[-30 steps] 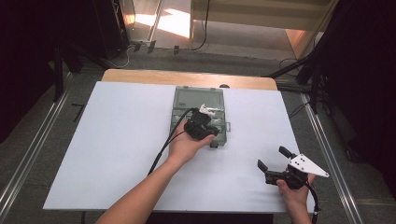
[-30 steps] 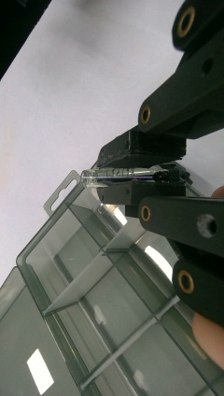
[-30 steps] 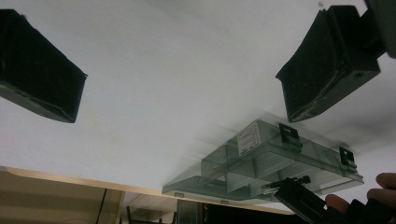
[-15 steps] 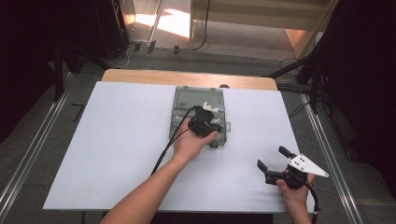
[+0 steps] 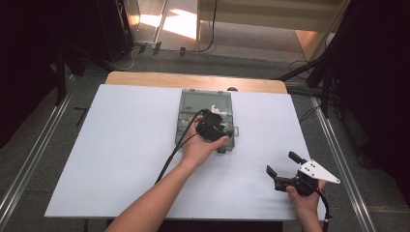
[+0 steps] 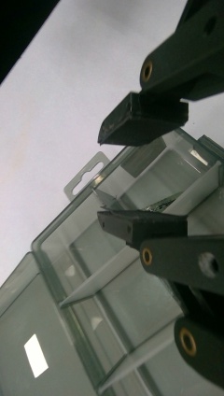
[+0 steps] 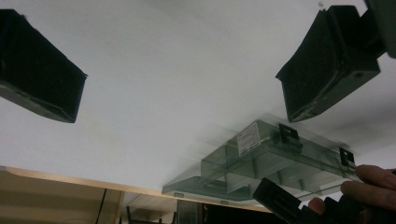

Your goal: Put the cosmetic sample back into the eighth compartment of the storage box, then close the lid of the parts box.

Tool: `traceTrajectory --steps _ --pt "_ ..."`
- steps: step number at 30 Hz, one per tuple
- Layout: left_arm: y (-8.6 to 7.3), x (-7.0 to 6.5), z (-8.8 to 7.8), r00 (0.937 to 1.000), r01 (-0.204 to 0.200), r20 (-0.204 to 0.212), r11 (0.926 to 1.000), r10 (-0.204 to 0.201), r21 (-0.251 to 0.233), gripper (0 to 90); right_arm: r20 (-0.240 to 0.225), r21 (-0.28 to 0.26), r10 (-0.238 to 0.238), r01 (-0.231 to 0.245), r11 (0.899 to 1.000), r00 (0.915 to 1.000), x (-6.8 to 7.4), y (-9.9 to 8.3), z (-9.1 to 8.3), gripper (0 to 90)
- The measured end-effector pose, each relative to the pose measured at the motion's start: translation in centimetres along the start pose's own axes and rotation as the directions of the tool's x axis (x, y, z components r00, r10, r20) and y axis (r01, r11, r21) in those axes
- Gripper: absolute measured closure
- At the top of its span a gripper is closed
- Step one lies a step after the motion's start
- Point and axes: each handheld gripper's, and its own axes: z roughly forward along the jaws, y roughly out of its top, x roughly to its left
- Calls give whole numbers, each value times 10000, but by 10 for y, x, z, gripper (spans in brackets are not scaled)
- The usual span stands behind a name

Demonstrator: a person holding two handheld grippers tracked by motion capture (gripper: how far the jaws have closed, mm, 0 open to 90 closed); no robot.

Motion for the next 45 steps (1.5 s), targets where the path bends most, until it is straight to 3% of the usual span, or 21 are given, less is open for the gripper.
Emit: traceTrajectory --steps 9,17,20,22,25,29,37,42,45 --pt "-9 17 -16 9997 235 124 9980 -228 -580 382 101 55 -21 20 10000 9999 1 0 1 0" --pt "-14 34 -33 9987 452 284 9953 -429 -860 156 233 140 2 -5 9999 9997 1 0 3 0" --pt "-16 41 -39 9970 557 590 9945 -506 -886 92 282 158 -7 2 9999 9996 1 1 4 0" --pt "-17 44 -44 9935 565 1036 9949 -477 -837 0 295 171 14 -19 9999 9996 1 1 4 0" --pt "-19 46 -52 9966 261 809 9944 -178 -1026 0 296 247 -73 66 9997 9995 2 2 4 0" --pt "-23 56 -57 9956 480 850 9930 -389 -1077 0 263 281 -26 19 9996 9996 1 4 5 0" --pt "-33 72 -67 9970 562 601 9900 -488 -1293 0 226 385 122 -131 9992 9997 0 8 9 0" --pt "-34 81 -70 9987 402 359 9904 -358 -1323 0 16 423 65 -66 9991 10000 3 15 15 0" --pt "-35 86 -72 9980 550 374 9881 -501 -1435 0 -73 488 40 -37 9988 10000 4 20 20 0"
